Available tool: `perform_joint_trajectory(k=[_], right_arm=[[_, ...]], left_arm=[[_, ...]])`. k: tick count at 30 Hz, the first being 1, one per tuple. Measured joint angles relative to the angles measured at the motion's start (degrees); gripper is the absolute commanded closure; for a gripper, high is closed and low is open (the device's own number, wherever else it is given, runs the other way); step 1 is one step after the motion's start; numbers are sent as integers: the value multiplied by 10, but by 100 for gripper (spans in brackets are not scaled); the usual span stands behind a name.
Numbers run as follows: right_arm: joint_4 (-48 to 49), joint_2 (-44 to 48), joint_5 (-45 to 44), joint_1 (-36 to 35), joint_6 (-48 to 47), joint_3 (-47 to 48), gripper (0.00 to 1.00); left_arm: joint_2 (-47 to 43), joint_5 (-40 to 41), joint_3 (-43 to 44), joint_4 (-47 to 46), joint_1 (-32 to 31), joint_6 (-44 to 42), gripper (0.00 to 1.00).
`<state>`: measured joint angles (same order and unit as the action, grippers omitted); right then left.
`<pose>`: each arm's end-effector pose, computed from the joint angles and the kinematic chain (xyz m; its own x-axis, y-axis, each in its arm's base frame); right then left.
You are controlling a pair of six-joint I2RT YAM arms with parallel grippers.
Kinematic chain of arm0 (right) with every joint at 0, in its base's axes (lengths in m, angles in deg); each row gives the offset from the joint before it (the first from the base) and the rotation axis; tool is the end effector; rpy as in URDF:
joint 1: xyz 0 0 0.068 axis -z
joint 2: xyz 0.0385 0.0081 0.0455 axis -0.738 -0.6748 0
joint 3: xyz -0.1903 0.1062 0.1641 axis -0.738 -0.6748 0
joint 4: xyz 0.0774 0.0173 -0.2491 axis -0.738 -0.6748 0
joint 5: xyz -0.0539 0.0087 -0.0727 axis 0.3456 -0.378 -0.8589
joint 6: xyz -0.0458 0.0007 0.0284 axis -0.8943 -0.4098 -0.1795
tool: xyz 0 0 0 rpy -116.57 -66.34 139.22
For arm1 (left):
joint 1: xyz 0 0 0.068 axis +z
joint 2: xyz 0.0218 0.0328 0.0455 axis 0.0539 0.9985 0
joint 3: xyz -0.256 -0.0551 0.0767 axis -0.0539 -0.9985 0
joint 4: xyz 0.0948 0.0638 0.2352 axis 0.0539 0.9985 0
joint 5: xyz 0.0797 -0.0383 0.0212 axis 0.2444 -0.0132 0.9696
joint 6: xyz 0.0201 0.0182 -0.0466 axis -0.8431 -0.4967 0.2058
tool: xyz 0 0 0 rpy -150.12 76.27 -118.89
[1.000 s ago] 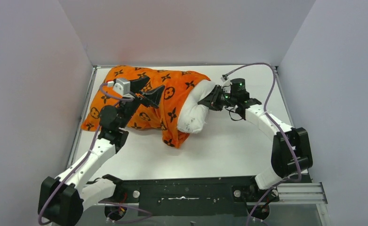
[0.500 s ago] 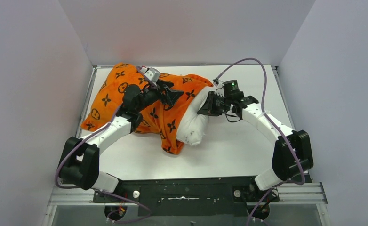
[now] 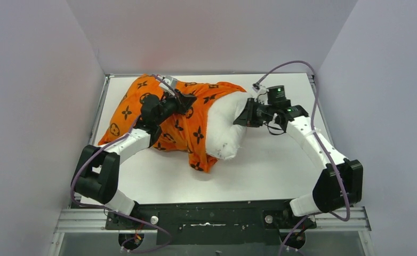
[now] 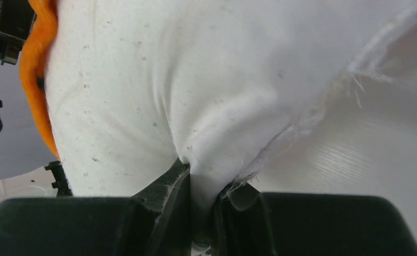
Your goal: Remove the pillowcase from the pillow
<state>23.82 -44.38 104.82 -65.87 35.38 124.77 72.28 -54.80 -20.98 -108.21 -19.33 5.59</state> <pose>0.2898 0.1175 0.2999 -0.8934 0.1024 -0.4374 -0.2605 0.6752 0.6901 0.3210 -0.1469 0.2746 -0.2312 -0.2528 -0.9395 0.6609 0.6679 -0.3423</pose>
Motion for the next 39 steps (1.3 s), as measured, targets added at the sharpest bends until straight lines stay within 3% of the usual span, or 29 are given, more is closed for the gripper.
perform_joint_trajectory(k=[5, 9, 12, 13, 15, 16, 23, 28, 30, 32, 35, 36, 39], right_arm=[[-8, 62, 66, 124, -3, -24, 100], [-3, 164, 101, 247, 16, -99, 100], [-5, 219, 123, 274, 31, -131, 100], [-7, 227, 130, 273, 34, -132, 100], [-4, 229, 140, 273, 39, -132, 100], [-1, 228, 140, 273, 43, -132, 100], [63, 204, 76, 296, 108, -130, 100], [79, 160, 41, 295, 146, -64, 100], [85, 138, 32, 295, 153, -24, 100], [93, 123, 30, 295, 158, 7, 100], [111, 111, 30, 296, 168, 36, 100], [116, 110, 30, 296, 170, 39, 100], [117, 110, 31, 296, 172, 39, 100]], left_arm=[[-6, 38, -13, -8, 63, 14, 100], [-20, 55, -45, -1, 120, 32, 100], [-31, 48, -71, 3, 136, 52, 100], [-34, 48, -75, 3, 138, 56, 93], [-43, 42, -81, 2, 143, 63, 32], [-49, 42, -83, 0, 146, 61, 6], [-93, 75, -156, -22, 196, 113, 3], [-132, 68, -258, -43, 187, 141, 4], [-132, 60, -280, -49, 181, 147, 10], [-127, 48, -289, -58, 170, 151, 33], [-101, 28, -290, -85, 161, 155, 90], [-87, 22, -290, -93, 161, 157, 99], [-44, 5, -285, -110, 163, 166, 100]])
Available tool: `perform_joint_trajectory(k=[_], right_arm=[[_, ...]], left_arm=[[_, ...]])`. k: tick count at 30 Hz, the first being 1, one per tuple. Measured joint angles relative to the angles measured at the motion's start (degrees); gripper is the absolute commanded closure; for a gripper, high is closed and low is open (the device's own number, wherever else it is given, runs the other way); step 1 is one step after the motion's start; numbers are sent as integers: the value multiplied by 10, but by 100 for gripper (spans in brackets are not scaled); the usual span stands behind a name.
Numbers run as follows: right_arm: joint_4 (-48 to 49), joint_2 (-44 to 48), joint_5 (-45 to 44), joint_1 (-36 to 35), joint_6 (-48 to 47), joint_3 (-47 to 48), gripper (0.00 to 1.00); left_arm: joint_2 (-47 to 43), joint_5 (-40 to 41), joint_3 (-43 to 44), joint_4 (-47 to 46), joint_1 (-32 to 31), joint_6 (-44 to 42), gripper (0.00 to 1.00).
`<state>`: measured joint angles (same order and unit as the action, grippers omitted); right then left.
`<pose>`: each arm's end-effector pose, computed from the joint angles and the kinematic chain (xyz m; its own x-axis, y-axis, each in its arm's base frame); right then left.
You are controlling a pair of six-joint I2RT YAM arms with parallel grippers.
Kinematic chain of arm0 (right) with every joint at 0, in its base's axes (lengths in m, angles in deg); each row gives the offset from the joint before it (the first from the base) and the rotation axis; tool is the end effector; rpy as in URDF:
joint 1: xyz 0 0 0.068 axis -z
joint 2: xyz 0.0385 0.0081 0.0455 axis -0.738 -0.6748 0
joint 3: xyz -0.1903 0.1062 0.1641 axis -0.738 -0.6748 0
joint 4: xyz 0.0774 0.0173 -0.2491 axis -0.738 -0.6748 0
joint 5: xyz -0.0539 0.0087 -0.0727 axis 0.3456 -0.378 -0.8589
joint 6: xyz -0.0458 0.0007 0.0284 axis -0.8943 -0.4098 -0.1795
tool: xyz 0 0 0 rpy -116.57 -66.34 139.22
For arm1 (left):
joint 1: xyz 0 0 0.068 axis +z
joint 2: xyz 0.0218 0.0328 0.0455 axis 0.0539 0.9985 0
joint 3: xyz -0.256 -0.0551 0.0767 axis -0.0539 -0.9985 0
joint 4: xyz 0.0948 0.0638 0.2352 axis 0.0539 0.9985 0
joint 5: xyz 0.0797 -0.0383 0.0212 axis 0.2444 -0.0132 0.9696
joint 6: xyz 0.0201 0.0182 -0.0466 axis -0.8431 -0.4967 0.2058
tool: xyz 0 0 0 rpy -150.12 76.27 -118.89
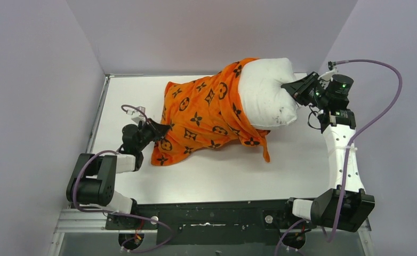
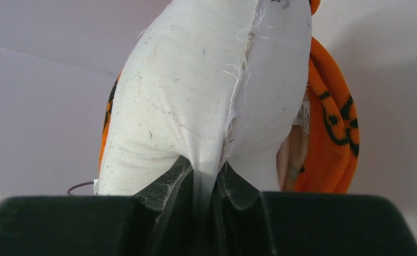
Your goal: Remove the pillowcase from the pillow
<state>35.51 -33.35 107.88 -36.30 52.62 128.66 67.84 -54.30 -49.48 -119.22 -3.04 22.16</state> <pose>0.2775 -0.0328 0.3945 -0.5190 0.6667 -0.5349 -0.0836 0.5832 0.8080 0.2645 -0.0416 0.1647 -0.4425 -0.5140 -0.7348 0.2376 0.7229 -0.6488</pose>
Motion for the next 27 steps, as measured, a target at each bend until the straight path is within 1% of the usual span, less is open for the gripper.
perform_joint_trajectory(k=[3, 7, 12, 15, 18, 23, 27], right_arm=[[-13, 0, -2, 2, -5, 2, 100], [-53, 0, 4, 26, -13, 21, 100], [-109, 1, 33, 98, -13, 31, 100], [-133, 6, 39, 155, -10, 31, 100], [-152, 26, 56, 197, -1, 25, 100], [-177, 68, 85, 206, 9, 17, 100], [-197, 79, 83, 207, 9, 17, 100]], left_arm=[[21, -12, 10, -11, 5, 10, 100], [19, -3, 19, -7, 15, 20, 100], [-36, 62, 35, 49, 33, 27, 100], [-72, 123, 37, 95, 64, 33, 100], [-99, 155, 33, 134, 86, 45, 100], [-114, 198, 31, 189, 100, 49, 100], [-126, 237, 30, 228, 101, 55, 100]])
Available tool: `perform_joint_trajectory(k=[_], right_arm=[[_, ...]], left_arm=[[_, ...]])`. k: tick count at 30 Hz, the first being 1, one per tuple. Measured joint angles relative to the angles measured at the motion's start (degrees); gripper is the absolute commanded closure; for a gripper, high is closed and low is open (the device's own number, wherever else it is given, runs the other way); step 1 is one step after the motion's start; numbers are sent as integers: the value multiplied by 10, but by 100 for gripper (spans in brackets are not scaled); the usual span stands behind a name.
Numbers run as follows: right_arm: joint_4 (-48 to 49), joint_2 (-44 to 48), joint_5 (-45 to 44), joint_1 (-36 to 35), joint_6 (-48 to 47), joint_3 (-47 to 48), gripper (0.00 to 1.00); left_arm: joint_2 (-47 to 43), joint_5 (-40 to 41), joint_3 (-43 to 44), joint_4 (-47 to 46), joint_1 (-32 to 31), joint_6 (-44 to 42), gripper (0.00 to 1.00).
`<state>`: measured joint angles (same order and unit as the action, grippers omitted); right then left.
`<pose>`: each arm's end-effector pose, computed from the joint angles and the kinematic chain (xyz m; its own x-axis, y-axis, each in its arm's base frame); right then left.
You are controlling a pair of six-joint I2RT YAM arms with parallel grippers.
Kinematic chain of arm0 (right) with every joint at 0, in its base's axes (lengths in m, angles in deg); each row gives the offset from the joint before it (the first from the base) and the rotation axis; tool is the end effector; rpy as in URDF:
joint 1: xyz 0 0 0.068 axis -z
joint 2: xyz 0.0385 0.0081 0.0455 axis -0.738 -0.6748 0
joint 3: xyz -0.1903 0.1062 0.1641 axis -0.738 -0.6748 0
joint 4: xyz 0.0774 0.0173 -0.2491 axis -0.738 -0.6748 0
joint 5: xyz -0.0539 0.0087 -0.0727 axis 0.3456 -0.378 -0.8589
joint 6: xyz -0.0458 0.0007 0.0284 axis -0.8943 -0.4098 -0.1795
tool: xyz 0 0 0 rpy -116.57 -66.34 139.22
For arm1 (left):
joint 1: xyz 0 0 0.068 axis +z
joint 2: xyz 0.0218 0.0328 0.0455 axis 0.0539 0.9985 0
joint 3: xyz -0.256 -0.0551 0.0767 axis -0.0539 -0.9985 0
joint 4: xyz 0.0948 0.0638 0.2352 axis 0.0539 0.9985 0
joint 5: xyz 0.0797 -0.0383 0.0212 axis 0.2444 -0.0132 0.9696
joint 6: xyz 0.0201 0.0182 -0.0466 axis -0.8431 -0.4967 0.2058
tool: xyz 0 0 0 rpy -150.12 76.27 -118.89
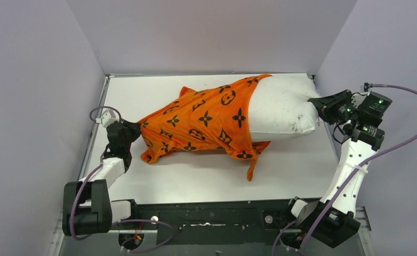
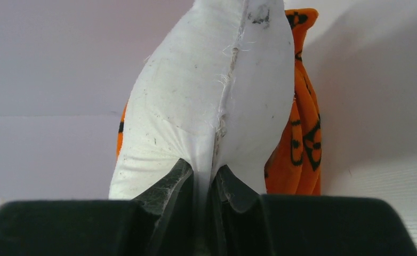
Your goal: Remove the pillowcase from the pillow
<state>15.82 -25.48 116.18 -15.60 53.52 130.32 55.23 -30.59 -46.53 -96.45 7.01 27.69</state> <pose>0.2013 -0.0951 0.4056 -0.4114 0.8355 -0.3642 0.1648 0.4612 0.8718 0.2532 0.0187 0.1910 -0.1753 -0.6876 -0.7046 -0.3015 0.7188 -0.6264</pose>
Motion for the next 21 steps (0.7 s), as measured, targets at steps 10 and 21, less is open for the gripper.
perform_joint_trajectory(k=[10, 21], right_arm=[[82, 0, -23, 1, 12, -47, 100], [144, -14, -128, -257, -135, -37, 100]], left_arm=[[-84, -46, -57, -71, 42, -14, 17], [0, -253, 151, -118, -9, -40, 8]])
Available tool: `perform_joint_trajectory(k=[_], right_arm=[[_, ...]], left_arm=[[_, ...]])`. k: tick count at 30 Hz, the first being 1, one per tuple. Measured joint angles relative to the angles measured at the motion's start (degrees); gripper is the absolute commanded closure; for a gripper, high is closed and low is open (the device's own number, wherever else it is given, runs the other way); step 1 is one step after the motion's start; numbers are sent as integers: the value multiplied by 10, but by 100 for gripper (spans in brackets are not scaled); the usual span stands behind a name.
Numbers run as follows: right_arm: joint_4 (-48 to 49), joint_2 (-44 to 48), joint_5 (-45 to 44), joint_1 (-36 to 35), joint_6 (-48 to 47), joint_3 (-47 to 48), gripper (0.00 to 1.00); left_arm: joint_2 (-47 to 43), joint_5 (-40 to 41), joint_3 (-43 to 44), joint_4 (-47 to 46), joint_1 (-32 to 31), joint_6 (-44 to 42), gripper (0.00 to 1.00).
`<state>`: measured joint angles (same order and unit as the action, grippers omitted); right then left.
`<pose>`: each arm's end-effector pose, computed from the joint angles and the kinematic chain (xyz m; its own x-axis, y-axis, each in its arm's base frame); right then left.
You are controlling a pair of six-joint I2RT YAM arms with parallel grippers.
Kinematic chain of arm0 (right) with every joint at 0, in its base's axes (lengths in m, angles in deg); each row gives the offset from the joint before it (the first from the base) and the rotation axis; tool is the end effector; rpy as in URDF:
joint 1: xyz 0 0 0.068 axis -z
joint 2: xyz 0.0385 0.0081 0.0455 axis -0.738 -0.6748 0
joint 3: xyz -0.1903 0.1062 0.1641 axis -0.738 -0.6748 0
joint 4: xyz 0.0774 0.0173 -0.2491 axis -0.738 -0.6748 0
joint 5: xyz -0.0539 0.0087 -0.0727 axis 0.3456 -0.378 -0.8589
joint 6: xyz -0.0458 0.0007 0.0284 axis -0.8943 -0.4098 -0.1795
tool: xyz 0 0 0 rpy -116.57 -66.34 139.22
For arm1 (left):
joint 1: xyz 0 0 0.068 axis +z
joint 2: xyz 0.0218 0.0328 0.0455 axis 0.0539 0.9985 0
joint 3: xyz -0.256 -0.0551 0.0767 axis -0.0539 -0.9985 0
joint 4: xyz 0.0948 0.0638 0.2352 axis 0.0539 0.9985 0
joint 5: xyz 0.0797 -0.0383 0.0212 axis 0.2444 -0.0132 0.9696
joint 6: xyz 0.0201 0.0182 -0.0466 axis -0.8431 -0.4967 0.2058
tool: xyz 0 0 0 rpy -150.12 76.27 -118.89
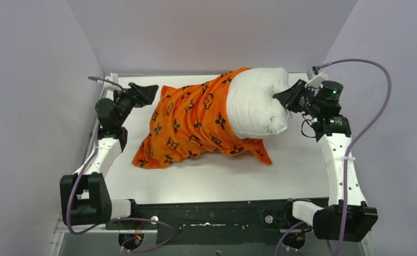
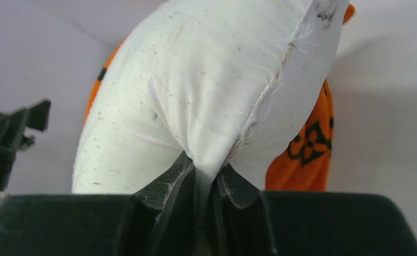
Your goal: Remove the pillowcase from the pillow
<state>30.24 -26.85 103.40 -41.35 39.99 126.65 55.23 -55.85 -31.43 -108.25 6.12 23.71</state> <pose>0.2469 -0.0069 0.4007 -0.5075 0.5001 -0.7017 -0.1937 0.7273 0.6584 0.2852 0.0011 0.3012 -0.1099 -0.5785 -0.8082 0.3459 0.7401 -0.5768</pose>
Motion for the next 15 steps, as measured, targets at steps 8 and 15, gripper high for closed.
perform_joint_trajectory(k=[8, 15], right_arm=[[-56, -34, 18, -50, -64, -75, 100], [-57, -31, 24, -52, -77, -75, 100]], left_arm=[[183, -27, 143, 27, -45, -44, 7], [327, 12, 276, 165, -90, -158, 50]])
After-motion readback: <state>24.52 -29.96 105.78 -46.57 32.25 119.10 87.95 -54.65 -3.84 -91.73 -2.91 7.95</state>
